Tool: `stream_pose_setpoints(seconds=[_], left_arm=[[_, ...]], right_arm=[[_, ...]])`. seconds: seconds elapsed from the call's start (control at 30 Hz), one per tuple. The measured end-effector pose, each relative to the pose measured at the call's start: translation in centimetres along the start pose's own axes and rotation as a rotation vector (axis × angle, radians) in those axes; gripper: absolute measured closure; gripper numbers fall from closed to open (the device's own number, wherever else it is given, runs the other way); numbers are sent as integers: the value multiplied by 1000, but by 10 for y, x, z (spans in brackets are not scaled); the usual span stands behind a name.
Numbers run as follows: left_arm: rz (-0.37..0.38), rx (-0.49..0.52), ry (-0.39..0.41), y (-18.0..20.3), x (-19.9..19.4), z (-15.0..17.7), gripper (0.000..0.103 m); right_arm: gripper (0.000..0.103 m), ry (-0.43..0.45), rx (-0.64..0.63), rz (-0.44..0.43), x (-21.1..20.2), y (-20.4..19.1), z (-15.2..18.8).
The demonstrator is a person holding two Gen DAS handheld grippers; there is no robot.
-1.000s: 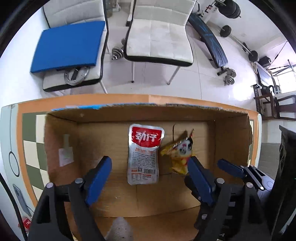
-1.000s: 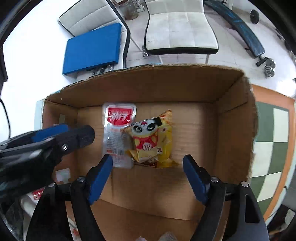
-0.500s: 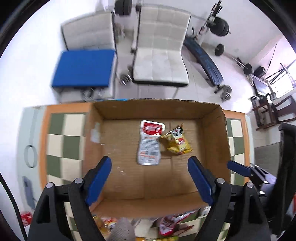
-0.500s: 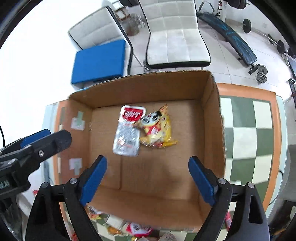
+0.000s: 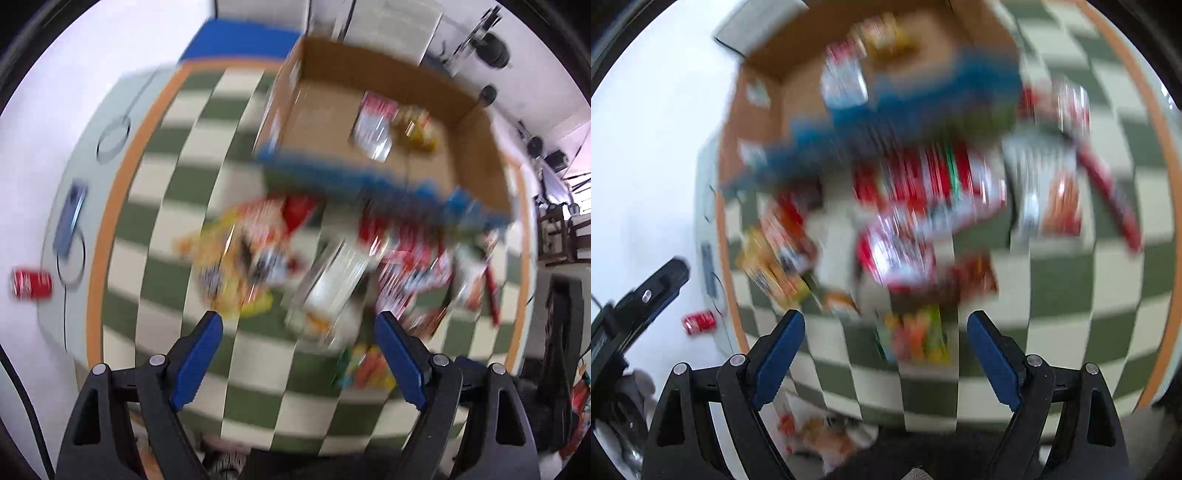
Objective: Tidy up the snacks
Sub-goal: 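Grasp the braised egg packet with the left tool while the right tool grasps the candy-ball bag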
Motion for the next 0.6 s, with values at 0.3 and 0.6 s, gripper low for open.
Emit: stream_pose_setpoints(seconds=[0.3,0.6], left_arm=[[-103,-90,-110,-71,65,64,19],[-132,-77,-118,-90,78,65,19]], right_arm=[[11,-157,-51,99,102,-2,50],[11,-171,-133,354,153,-13,46]])
Point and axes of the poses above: each gripper's, at about its wrist camera, not at the fingertips, and x roughly the way its jaws point, y to its right, z to its underside, the point moved 6 cm from there along x, roughly the way its jaws point, and after that the axes turned 11 degrees about -x, right-handed, at the moved point
